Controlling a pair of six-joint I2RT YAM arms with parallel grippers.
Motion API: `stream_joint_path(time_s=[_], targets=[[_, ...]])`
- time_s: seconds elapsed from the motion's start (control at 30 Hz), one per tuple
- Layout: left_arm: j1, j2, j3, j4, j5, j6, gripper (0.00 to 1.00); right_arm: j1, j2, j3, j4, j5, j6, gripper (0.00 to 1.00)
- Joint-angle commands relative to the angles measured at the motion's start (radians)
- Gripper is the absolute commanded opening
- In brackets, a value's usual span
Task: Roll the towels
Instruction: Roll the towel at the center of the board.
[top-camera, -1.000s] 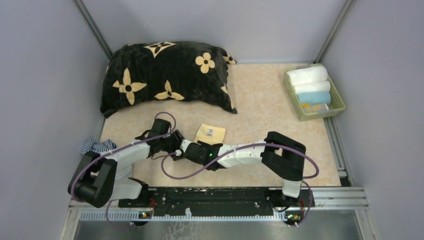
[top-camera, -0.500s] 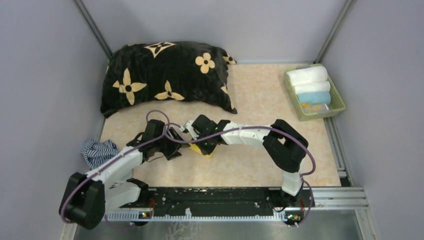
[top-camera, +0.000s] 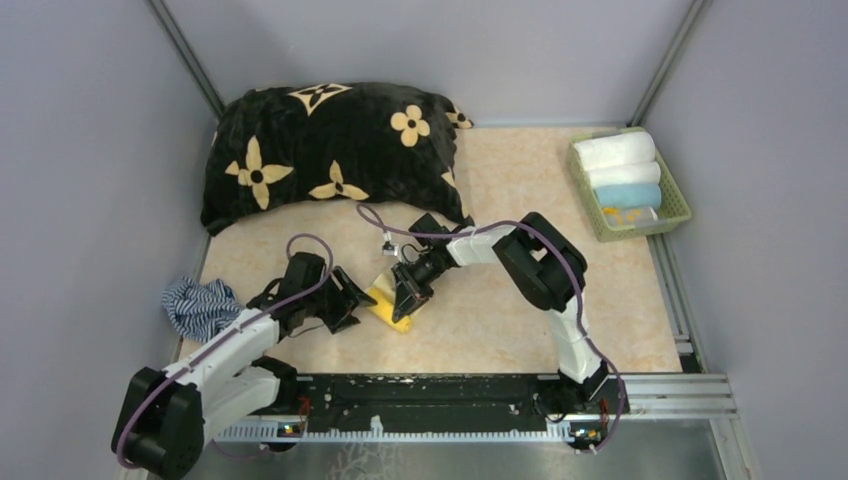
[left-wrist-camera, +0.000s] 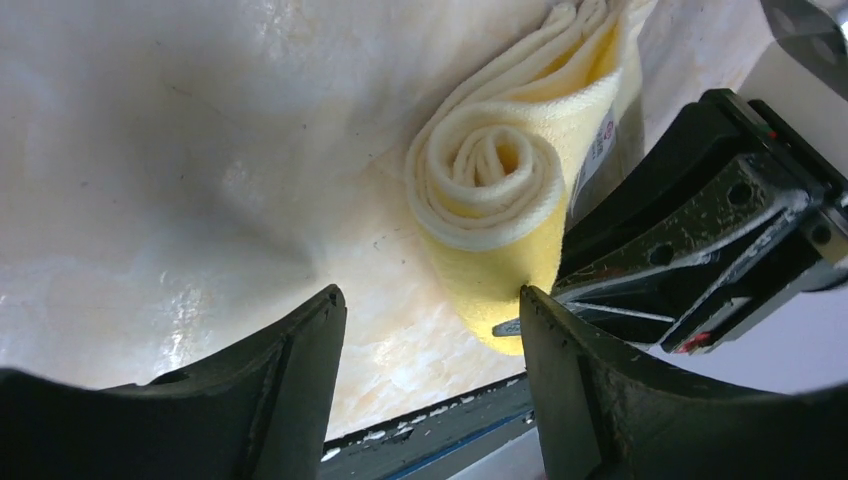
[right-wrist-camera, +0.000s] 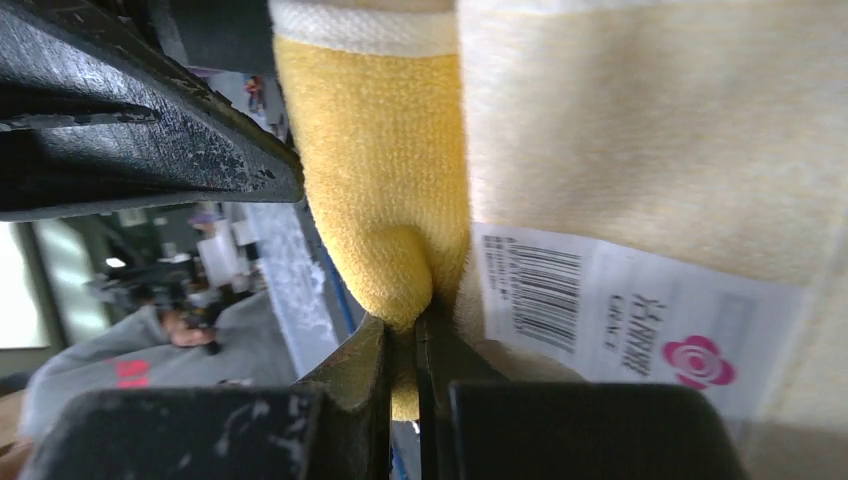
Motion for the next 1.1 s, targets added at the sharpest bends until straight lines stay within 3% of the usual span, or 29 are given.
stream_joint_path(time_s=[0.0,0.23,0.4,0.53,0.77,0.93,1.07], targets=[[0.0,0.038,0.015,0.07,0.021,-0.018,0.7,-0.035,0.065,-0.01,0.044,-0.157,0.087,0.0],[0.0,0.157,0.063,0.166,0.026,-0.017,0.7,-0.06,0.094,0.004,0.03,-0.167,0.096,0.0],[0.0,0.268,0.097,0.203,0.019,-0.008,0.64,-0.064,0.084,0.019,-0.007,-0.098,0.075,0.0],[-0.001,0.337,0.112,0.191,0.007,0.006,0.54,-0.062,0.0,0.006,-0.037,0.003,0.039,0.15],[-0.001,0.389,0.127,0.141,-0.021,0.019,0.44,0.002,-0.281,-0.032,-0.127,0.427,-0.058,0.38],[-0.001,0.408,0.127,0.137,-0.024,0.017,0.43,0.15,-0.454,-0.041,-0.142,0.804,-0.124,0.48],[-0.001,0.416,0.121,0.144,-0.016,0.014,0.43,0.312,-0.49,-0.031,-0.142,1.064,-0.206,0.53]])
